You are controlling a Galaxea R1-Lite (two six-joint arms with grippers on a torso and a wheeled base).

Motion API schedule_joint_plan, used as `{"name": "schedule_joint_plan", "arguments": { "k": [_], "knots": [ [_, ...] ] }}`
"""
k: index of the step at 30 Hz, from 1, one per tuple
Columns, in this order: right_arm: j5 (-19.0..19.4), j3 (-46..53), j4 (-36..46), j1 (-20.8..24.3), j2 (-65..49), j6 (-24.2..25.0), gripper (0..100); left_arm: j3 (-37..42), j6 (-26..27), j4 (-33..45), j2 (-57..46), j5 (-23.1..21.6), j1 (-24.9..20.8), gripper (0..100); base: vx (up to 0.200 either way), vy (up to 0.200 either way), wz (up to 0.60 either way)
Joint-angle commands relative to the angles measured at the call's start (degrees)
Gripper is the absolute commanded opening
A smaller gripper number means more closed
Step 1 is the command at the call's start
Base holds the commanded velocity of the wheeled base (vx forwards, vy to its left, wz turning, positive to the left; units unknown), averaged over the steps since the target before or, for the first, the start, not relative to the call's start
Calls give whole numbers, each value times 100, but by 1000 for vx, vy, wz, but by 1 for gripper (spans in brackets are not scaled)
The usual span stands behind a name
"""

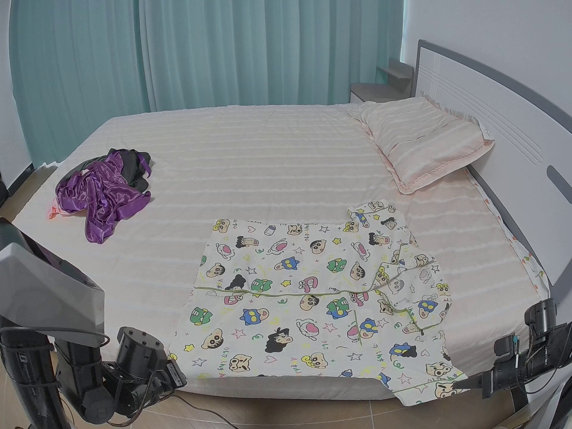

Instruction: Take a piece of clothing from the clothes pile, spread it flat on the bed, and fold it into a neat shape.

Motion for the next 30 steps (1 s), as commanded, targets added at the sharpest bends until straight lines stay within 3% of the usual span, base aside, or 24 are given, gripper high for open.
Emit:
{"name": "schedule_joint_plan", "arguments": {
  "k": [1, 5, 10, 15, 22, 25, 30],
  "knots": [
    [88, -239, -5, 0, -98, 133, 0, -195, -15, 7, -467, -1, 79, 0, 0, 0, 0],
    [88, -512, -5, 18, -256, 607, 0, -521, -7, 341, -880, -10, 255, 0, 0, 0, 0],
    [246, -986, -5, 132, -625, 1750, 0, -1734, -130, 2652, -1689, -335, 439, 0, 0, 0, 0],
    [255, -1171, -14, 132, -493, 1882, 0, -2648, -631, 4137, -1741, -590, 457, 0, 0, 0, 0],
    [246, -1478, -5, 132, -265, 1899, 0, -3333, -657, 5201, -1522, -784, 527, 0, 0, 0, 0],
    [229, -1698, -5, 132, -27, 1935, 0, -3878, -763, 5825, -1407, -1065, 659, 0, 0, 0, 0],
    [202, -2006, -14, 132, 157, 2356, 0, -4458, -965, 6449, -1082, -1214, 799, 0, 0, 0, 0]
  ]
}}
